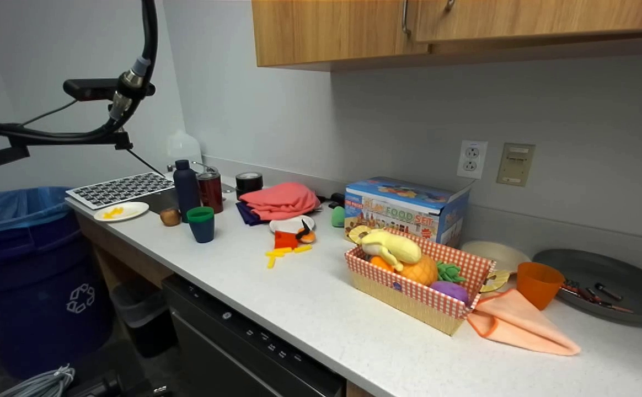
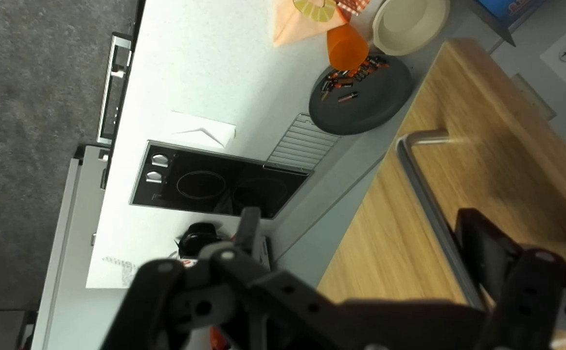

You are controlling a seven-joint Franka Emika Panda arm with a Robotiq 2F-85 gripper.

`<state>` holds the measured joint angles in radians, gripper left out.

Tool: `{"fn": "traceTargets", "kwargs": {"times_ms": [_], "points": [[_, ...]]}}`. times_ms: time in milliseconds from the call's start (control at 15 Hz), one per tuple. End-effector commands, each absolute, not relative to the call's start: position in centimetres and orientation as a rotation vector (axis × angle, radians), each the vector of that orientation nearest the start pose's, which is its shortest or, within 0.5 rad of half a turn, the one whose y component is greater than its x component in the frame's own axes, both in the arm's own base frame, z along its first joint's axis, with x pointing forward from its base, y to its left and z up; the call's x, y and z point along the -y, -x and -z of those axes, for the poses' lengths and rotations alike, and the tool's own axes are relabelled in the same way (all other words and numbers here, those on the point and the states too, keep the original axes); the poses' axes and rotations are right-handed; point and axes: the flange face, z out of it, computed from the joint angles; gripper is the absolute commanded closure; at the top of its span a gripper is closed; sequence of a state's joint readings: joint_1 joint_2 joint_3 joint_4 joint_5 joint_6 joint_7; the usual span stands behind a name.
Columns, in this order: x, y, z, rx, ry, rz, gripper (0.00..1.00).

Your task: Close the left door of the open upper cabinet then open the right door

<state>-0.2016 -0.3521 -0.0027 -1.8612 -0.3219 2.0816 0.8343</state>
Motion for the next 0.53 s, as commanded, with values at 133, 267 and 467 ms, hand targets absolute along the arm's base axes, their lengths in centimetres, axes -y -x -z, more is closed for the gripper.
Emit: {"fn": "traceTargets", "kwargs": {"times_ms": [133,267,467], "points": [[4.4,-52.4,-70.8,-1.686,2.83,1.167,0.0],[4.1,-53.4,-71.2,-1.733,2.859,1.222,0.0],[4.8,-53.8,-72.1,-1.744,2.906,1.246,0.0]]}}
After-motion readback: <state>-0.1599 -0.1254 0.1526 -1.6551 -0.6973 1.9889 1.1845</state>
